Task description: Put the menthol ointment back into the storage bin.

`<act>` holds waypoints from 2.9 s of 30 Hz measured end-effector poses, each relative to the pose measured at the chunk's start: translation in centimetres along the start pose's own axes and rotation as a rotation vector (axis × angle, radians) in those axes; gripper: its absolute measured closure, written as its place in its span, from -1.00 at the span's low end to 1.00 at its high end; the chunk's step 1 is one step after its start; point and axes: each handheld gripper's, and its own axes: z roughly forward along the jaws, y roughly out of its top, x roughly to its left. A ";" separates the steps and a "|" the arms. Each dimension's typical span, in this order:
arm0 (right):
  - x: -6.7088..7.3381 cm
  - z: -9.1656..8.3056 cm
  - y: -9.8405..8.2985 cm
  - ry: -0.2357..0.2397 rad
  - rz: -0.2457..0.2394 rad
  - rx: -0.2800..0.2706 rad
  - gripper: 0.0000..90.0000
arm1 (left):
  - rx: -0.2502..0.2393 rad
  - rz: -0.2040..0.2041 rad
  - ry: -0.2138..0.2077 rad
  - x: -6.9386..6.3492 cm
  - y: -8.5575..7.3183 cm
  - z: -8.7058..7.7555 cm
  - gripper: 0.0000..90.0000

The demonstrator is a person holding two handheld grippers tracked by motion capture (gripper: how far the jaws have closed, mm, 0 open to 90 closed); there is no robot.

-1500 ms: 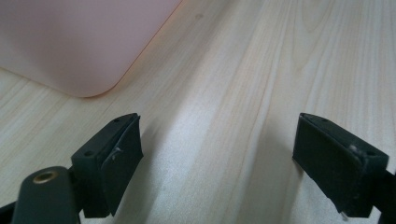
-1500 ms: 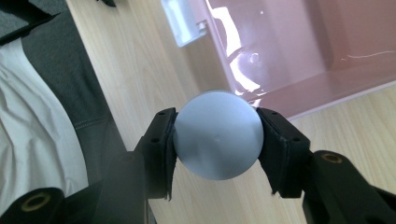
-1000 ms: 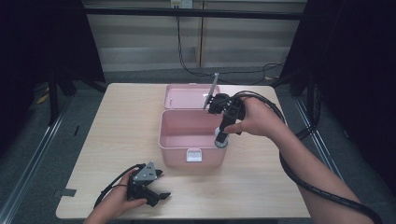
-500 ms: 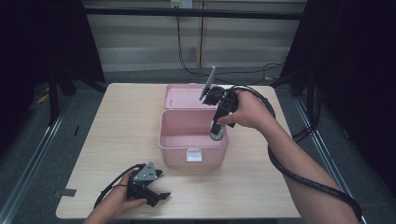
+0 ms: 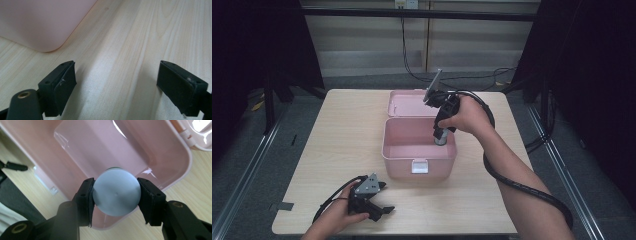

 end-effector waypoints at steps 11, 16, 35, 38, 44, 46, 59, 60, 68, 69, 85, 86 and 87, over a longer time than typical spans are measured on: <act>-0.9 0.8 0.9 -0.016 0.098 -0.011 0.12 | 0.002 0.003 -0.001 0.0 0.0 0.0 -0.67; -1.2 1.1 1.1 -0.010 0.148 -0.008 0.12 | 0.002 0.003 -0.001 0.0 0.0 0.0 -0.67; -2.2 2.8 1.3 -0.024 0.232 0.004 0.12 | 0.001 0.001 0.000 0.0 0.0 0.0 -0.67; -2.2 3.3 1.6 -0.026 0.245 0.004 0.12 | 0.000 0.000 0.000 0.0 0.0 0.0 -0.67; -2.2 3.9 2.0 -0.030 0.259 -0.002 0.12 | 0.001 0.001 0.000 0.0 0.0 0.0 -0.67; -2.2 4.0 2.1 -0.031 0.261 0.000 0.12 | 0.003 0.000 0.000 0.0 0.0 0.0 -0.67; -2.8 5.6 2.6 -0.035 0.299 0.003 0.12 | 0.001 0.001 0.000 0.0 0.0 0.0 -0.67; -2.8 5.7 2.7 -0.037 0.298 0.006 0.12 | 0.003 0.000 0.000 0.0 0.0 0.0 -0.67; -2.9 6.4 3.0 -0.037 0.310 0.006 0.12 | 0.002 0.000 0.000 0.0 0.0 0.0 -0.67; -2.9 6.4 3.0 -0.038 0.313 0.004 0.12 | 0.002 0.000 0.000 0.0 0.0 0.0 -0.67; -2.9 7.1 3.3 -0.045 0.326 -0.003 0.12 | 0.002 0.000 0.000 0.0 0.0 0.0 -0.67; -3.0 7.2 3.3 -0.050 0.329 -0.009 0.12 | 0.002 0.001 0.000 0.0 0.0 0.0 -0.67; -3.1 7.2 3.3 -0.051 0.331 -0.010 0.12 | 0.001 0.001 0.000 0.0 0.0 0.0 -0.67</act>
